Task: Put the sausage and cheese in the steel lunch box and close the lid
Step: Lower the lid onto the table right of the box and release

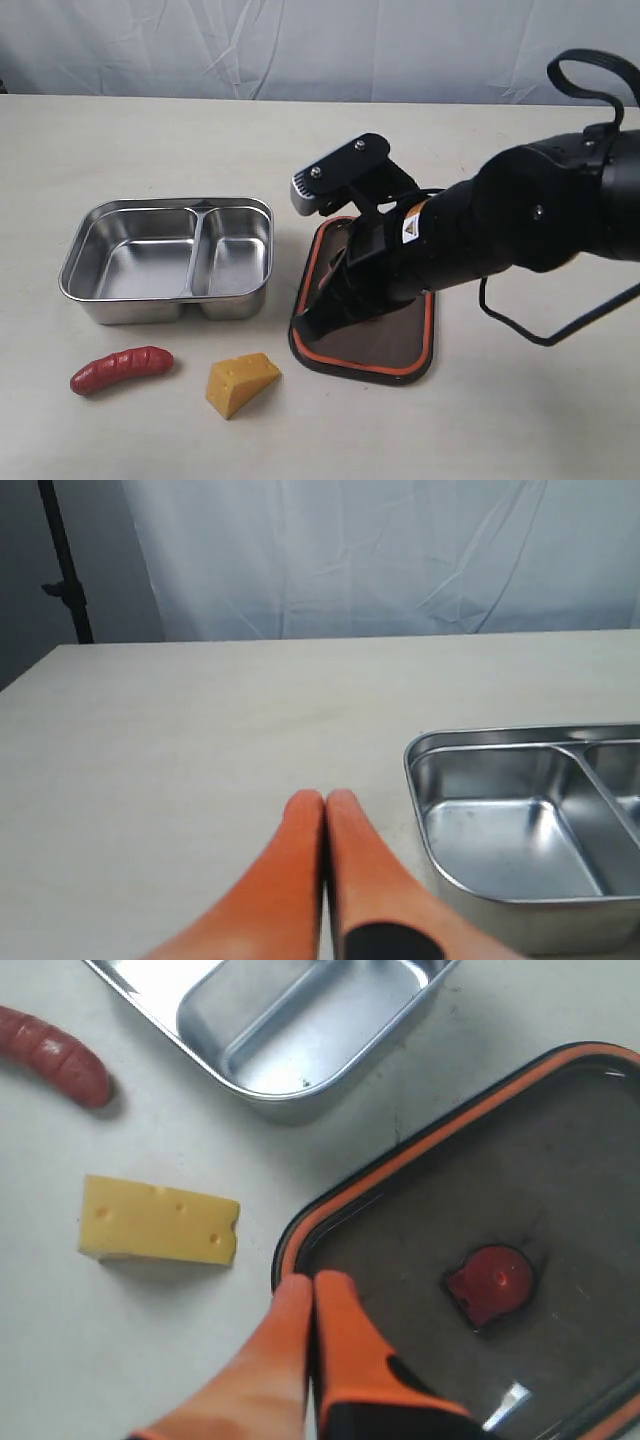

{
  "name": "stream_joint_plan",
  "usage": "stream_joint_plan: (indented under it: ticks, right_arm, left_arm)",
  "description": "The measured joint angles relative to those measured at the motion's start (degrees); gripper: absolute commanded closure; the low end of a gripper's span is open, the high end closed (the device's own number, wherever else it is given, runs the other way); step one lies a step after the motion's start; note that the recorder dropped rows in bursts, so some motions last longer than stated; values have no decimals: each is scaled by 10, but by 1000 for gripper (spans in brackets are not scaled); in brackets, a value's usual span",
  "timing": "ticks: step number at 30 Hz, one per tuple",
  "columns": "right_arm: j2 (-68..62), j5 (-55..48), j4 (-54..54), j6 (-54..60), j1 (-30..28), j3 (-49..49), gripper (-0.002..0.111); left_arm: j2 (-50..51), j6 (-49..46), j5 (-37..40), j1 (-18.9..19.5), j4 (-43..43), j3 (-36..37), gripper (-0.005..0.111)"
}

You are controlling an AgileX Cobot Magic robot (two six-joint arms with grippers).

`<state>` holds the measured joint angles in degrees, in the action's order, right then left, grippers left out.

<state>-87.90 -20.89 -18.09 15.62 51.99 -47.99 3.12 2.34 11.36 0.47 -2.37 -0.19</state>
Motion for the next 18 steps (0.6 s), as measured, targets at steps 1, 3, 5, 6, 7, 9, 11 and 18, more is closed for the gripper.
stream_joint_plan:
  ticks: [1,3,5,6,7,9,11,18]
  right_arm:
    - [2,13,-3,0,0,8,108]
    - [5,37,-14,0,0,21,108]
    - [5,59,-23,-1,0,32,108]
    - [5,65,-26,-1,0,37,108]
    - [5,71,-28,-1,0,41,108]
    - [5,77,-30,-2,0,50,108]
    - [5,83,-30,-2,0,59,108]
    - [29,94,-33,-2,0,96,108]
  left_arm:
    - [0,0,-8,0,18,0,106]
    - [0,1,-24,0,53,0,106]
    - [0,1,-52,0,76,0,106]
    - [0,4,-65,0,94,0,106]
    - [0,13,-85,0,121,0,106]
    - [0,38,-114,0,198,0,106]
    - [0,53,-144,0,265,0,106]
    - [0,66,-170,0,394,0,106]
